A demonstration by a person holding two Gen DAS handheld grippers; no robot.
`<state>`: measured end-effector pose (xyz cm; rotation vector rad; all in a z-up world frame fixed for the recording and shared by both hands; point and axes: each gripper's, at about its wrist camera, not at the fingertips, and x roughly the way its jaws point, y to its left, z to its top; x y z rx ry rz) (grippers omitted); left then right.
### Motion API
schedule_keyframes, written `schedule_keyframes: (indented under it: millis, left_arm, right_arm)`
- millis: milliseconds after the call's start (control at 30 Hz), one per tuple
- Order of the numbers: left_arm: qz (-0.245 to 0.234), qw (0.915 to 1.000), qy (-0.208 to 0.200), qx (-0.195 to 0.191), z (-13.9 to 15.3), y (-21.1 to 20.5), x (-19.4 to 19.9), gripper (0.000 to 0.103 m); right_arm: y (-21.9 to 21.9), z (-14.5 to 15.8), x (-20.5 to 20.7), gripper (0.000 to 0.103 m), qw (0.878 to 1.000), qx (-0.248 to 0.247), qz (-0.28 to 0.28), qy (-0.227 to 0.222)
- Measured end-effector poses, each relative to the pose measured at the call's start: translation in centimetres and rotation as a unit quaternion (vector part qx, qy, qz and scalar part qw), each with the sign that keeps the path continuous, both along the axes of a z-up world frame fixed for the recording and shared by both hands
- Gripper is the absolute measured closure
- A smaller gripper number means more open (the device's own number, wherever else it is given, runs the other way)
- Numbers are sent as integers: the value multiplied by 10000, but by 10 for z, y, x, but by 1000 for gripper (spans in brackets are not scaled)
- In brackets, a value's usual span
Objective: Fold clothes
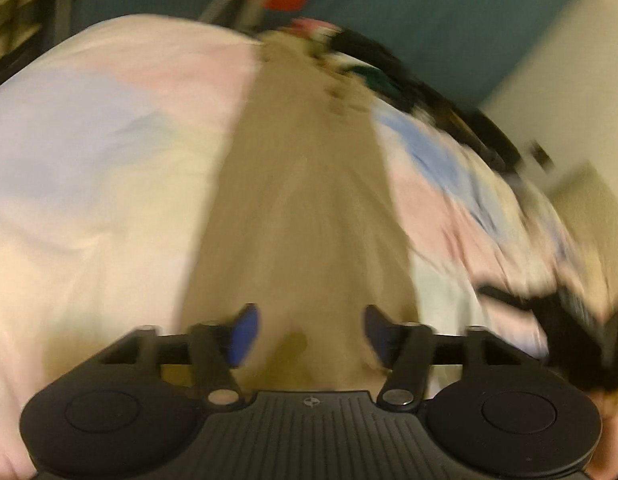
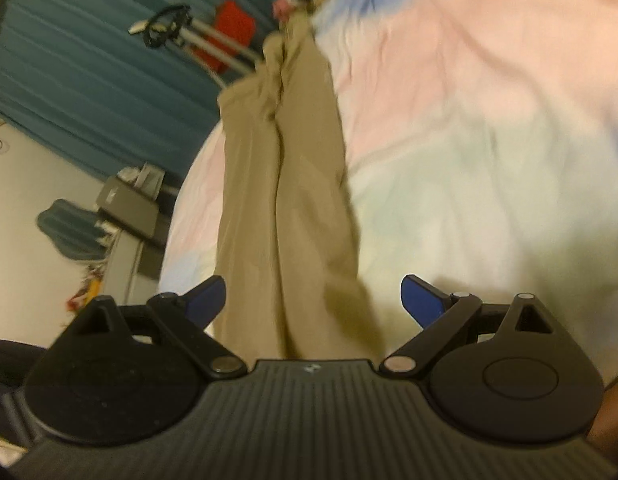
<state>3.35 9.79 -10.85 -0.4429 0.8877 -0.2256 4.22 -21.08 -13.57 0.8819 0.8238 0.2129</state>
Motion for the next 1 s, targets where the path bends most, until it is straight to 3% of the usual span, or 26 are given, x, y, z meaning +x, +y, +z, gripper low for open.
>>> schedule_keyframes:
  millis: [100, 267, 367, 500, 533, 600, 667, 700, 733, 767, 867, 1000]
  left_arm:
    - [568, 9976, 400, 37, -14, 14, 20, 31]
    - [760, 9897, 1205, 104, -45, 16, 48, 29]
    - [699, 9884, 1344, 34, -53, 17, 54, 19]
    - [444, 9885, 1442, -75, -52, 13, 49, 21]
    - [380, 9884, 1466, -101, -52, 12, 48, 24]
    - [395, 9878, 1506, 36, -50, 12, 43, 52]
    - [462, 9880, 1470, -63, -49, 16, 37, 77]
    - [483, 9885, 1424, -175, -47, 18, 34, 88]
    - [514, 9889, 1361, -312, -44, 21, 31, 92]
    - [564, 9889, 1295, -454, -42, 25, 28, 95]
    - [691, 9864, 1041, -1065, -30, 38, 18, 97]
    - [797, 9735, 449, -2098, 0, 58, 0, 98]
  right_arm:
    - [3, -16, 1, 7, 9989, 212, 63, 411]
    - [-7, -41, -3, 8, 9913, 961, -277, 852]
    - [1, -42, -3, 6, 9910, 1046, -36, 833]
    - [15, -49, -1, 8, 9822, 1415, 680, 1027]
    - [19, -51, -1, 13, 9786, 1508, 879, 1089]
    - [27, -46, -2, 24, 9808, 1239, 993, 1134]
    - [22, -47, -6, 57, 9822, 1212, 700, 1256]
    - [19, -48, -8, 67, 9825, 1145, 586, 1351]
    - [19, -47, -10, 82, 9827, 1053, 562, 1417]
    - [19, -43, -11, 90, 9836, 1011, 605, 1368]
    - [16, -22, -17, 94, 9890, 891, 547, 1047]
    - [0, 29, -23, 95, 9952, 787, 458, 362]
